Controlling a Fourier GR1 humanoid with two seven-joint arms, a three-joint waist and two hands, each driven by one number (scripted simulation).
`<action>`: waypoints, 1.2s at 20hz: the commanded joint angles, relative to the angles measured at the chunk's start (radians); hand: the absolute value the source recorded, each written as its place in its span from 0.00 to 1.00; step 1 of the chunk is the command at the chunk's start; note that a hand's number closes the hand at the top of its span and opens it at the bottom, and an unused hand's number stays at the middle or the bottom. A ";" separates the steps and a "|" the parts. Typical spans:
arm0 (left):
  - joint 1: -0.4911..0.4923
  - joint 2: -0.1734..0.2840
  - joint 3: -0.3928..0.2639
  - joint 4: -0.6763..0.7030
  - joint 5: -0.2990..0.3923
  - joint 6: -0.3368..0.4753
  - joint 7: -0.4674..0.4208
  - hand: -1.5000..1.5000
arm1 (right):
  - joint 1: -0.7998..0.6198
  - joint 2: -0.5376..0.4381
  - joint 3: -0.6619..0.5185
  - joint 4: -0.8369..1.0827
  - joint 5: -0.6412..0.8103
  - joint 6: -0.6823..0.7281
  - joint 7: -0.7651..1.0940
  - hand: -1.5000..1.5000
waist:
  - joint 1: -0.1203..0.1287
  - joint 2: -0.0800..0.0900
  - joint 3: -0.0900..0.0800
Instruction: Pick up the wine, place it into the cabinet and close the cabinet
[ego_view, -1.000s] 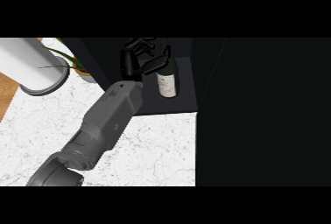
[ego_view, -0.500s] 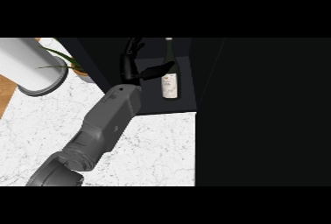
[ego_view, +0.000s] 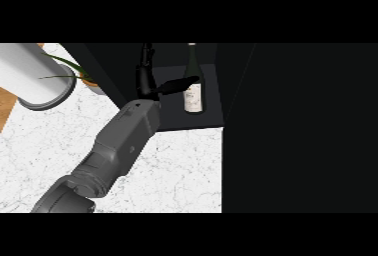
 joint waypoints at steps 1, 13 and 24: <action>0.054 0.039 0.029 0.009 0.015 -0.022 -0.047 0.00 | 0.044 -0.012 -0.017 -0.077 -0.044 0.010 0.017 0.00 | 0.000 0.006 -0.005; 0.063 0.035 0.013 0.010 -0.015 -0.144 -0.057 0.00 | 0.066 -0.010 -0.020 -0.090 -0.052 0.008 0.018 0.00 | 0.011 0.000 -0.004; 0.079 0.001 0.000 -0.013 0.037 -0.198 -0.076 0.00 | 0.023 -0.002 0.025 -0.059 -0.030 0.010 0.020 0.00 | 0.007 -0.005 -0.005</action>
